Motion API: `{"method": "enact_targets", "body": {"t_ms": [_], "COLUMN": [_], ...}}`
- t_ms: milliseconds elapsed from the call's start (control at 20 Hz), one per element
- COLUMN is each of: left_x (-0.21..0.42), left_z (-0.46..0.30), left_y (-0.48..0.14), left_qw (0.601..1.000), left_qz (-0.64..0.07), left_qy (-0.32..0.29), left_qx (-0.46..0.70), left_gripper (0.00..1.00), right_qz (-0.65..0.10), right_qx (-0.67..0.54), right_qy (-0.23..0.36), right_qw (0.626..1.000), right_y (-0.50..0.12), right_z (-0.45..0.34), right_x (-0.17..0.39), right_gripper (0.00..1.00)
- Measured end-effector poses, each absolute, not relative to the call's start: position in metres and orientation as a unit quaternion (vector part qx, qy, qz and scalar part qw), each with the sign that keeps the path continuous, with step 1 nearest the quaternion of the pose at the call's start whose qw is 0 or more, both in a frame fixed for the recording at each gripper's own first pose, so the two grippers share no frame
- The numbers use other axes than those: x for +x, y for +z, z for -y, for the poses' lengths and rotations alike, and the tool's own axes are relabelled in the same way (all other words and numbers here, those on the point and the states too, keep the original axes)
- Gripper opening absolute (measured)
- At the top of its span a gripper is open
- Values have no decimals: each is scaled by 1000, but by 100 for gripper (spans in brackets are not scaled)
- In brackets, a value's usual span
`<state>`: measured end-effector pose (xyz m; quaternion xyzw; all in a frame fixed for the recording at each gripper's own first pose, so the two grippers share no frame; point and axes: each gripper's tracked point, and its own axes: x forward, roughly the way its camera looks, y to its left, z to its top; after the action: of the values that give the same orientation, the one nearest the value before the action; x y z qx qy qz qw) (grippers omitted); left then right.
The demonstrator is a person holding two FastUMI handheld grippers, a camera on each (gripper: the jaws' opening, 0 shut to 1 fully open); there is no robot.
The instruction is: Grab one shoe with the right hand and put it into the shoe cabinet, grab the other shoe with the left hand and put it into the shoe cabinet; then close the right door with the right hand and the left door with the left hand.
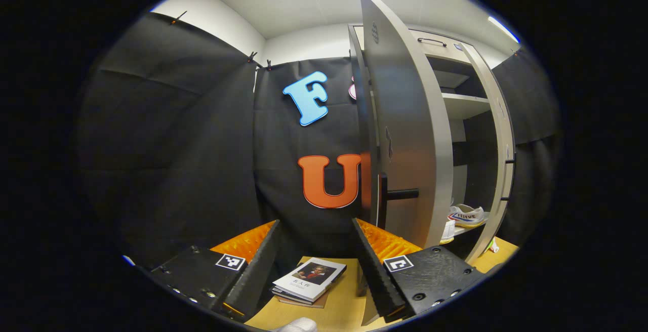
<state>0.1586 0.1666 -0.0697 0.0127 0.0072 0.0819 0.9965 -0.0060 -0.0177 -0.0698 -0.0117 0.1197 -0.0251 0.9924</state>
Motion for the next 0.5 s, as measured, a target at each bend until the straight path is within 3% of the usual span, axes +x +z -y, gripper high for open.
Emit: {"method": "enact_targets", "body": {"t_ms": [100, 500], "left_x": [159, 157], "left_z": [-162, -106], "left_y": [-67, -66], "left_qw": [996, 999], "left_qz": [-1, -10], "left_qy": [85, 47], "left_qx": [32, 18], "left_gripper": [76, 75], "right_qz": [-117, -105], "right_qx": [-15, -11], "right_qy": [-17, 18], "right_qw": [993, 994], "right_y": [-68, -58], "right_z": [10, -5], "right_x": [-5, 10], "right_gripper": [99, 100]}}
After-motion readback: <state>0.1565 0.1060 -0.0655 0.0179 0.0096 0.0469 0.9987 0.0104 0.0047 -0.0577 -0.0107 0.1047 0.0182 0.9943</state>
